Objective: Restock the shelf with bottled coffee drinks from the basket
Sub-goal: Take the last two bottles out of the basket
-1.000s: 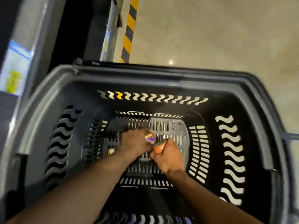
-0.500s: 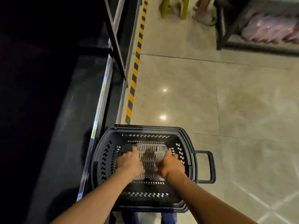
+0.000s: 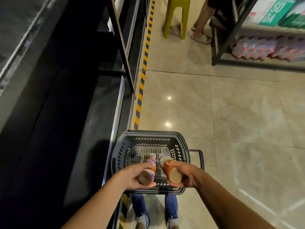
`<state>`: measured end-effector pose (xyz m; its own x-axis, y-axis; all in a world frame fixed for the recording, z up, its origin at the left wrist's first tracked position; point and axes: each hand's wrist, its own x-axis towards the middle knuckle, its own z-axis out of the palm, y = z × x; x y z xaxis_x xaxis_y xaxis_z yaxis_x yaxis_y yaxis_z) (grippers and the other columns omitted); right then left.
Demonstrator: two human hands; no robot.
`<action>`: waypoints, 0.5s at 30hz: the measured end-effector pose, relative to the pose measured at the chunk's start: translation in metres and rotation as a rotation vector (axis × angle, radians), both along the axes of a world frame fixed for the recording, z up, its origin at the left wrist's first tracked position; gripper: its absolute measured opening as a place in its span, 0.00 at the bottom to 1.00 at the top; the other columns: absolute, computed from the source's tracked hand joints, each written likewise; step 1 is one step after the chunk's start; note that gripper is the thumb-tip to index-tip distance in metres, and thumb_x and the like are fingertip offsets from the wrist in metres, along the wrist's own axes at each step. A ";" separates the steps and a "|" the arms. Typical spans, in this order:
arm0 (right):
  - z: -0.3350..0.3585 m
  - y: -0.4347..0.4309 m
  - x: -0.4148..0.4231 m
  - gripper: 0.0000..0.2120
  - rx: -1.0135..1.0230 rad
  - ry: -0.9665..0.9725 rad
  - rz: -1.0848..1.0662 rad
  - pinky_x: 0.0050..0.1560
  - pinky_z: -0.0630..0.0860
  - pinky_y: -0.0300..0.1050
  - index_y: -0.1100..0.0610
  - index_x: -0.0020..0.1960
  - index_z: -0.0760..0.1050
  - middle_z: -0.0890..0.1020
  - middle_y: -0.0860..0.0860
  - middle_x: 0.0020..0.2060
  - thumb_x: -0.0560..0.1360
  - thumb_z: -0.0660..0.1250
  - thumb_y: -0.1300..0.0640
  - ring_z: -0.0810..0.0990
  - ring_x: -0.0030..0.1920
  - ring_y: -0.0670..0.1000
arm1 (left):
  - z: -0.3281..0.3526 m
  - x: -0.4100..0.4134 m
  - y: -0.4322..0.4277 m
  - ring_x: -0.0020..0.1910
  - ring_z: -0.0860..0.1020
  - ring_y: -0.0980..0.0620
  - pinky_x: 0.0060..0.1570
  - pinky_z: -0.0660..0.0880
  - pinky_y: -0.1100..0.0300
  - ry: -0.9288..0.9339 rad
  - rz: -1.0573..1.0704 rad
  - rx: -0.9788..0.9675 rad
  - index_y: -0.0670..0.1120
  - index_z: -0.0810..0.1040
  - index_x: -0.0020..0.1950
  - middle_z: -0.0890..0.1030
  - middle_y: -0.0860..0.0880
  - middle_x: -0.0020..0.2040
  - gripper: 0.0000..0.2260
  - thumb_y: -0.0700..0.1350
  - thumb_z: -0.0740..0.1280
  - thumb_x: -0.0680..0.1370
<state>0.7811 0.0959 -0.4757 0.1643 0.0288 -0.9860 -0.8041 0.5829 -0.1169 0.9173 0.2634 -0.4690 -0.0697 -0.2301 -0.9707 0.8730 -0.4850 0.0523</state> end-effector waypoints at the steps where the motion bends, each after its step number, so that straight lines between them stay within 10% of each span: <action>1: 0.011 0.001 0.000 0.23 -0.022 -0.027 0.008 0.57 0.78 0.53 0.61 0.59 0.73 0.82 0.61 0.46 0.72 0.74 0.48 0.81 0.44 0.57 | 0.012 -0.003 0.000 0.53 0.79 0.38 0.50 0.81 0.39 0.018 0.006 -0.033 0.38 0.72 0.61 0.76 0.36 0.54 0.21 0.37 0.76 0.71; 9: 0.115 0.032 0.010 0.27 -0.353 -0.194 0.133 0.40 0.81 0.45 0.60 0.60 0.68 0.82 0.56 0.48 0.68 0.75 0.50 0.84 0.45 0.53 | 0.098 -0.020 -0.004 0.47 0.82 0.46 0.43 0.83 0.55 -0.575 -0.352 -0.150 0.44 0.69 0.63 0.81 0.43 0.52 0.28 0.35 0.75 0.67; 15: 0.177 0.073 -0.016 0.27 -0.751 -0.300 0.129 0.48 0.79 0.46 0.52 0.58 0.70 0.81 0.46 0.44 0.66 0.78 0.45 0.81 0.43 0.45 | 0.142 -0.049 0.021 0.41 0.80 0.47 0.35 0.76 0.61 -1.039 -0.115 -0.152 0.41 0.67 0.59 0.79 0.41 0.47 0.31 0.38 0.80 0.63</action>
